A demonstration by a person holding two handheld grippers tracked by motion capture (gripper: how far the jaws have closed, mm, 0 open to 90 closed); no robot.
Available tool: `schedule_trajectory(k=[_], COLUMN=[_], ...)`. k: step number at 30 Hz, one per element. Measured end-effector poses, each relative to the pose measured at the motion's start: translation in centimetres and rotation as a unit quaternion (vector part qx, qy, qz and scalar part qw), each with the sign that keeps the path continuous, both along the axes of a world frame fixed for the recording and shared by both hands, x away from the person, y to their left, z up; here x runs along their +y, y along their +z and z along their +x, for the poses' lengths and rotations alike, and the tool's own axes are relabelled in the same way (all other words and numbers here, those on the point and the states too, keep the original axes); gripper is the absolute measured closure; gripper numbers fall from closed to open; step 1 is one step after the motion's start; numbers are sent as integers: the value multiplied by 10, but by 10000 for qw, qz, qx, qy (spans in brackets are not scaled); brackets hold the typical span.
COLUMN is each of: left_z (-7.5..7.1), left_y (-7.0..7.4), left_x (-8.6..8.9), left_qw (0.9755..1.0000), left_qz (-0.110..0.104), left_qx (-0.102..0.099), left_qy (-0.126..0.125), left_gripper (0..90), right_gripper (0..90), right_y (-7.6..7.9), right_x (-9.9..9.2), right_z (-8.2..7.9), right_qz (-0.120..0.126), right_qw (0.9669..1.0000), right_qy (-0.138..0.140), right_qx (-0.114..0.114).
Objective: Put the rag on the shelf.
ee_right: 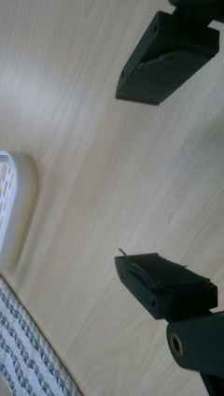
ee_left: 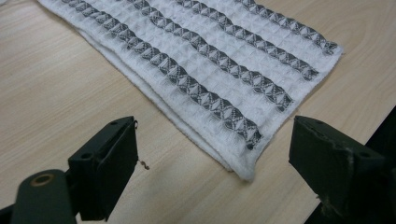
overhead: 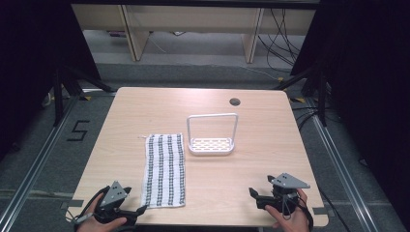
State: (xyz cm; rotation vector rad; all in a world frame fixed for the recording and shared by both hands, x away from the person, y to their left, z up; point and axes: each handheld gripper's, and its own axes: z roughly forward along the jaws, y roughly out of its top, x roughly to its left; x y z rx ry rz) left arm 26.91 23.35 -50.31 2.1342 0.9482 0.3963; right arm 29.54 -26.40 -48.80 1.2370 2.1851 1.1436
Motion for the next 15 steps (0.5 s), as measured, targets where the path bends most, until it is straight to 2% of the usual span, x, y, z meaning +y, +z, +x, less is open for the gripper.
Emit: schedule_trajectory(k=[5, 7, 9, 10, 11, 15], left_z=[1, 1, 1, 1, 1, 1], left_y=[-1, 0, -1, 0, 0, -1], left_x=[1, 1, 1, 2, 2, 1], left_qw=[10000, 10000, 10000, 10000, 10000, 10000], left_qz=[59, 70, 44, 62, 65, 12], left_qx=[-52, -12, -25, -22, -25, -4], left_qy=[44, 41, 71, 51, 49, 52], left_gripper=[150, 149, 150, 150, 150, 151], right_gripper=[186, 199, 212, 215, 219, 238], right_y=[1, 1, 3, 2, 2, 4], right_x=[2, 5, 8, 8, 9, 17], right_z=[-1, -1, -5, -3, -3, -4], right_qz=[-26, 11, 25, -32, 21, -17], right_qw=[9999, 9999, 9999, 9999, 9998, 9991], right_qy=[120, 137, 42, 163, 204, 409], right_qx=[-10, -14, 139, 2, -36, -117])
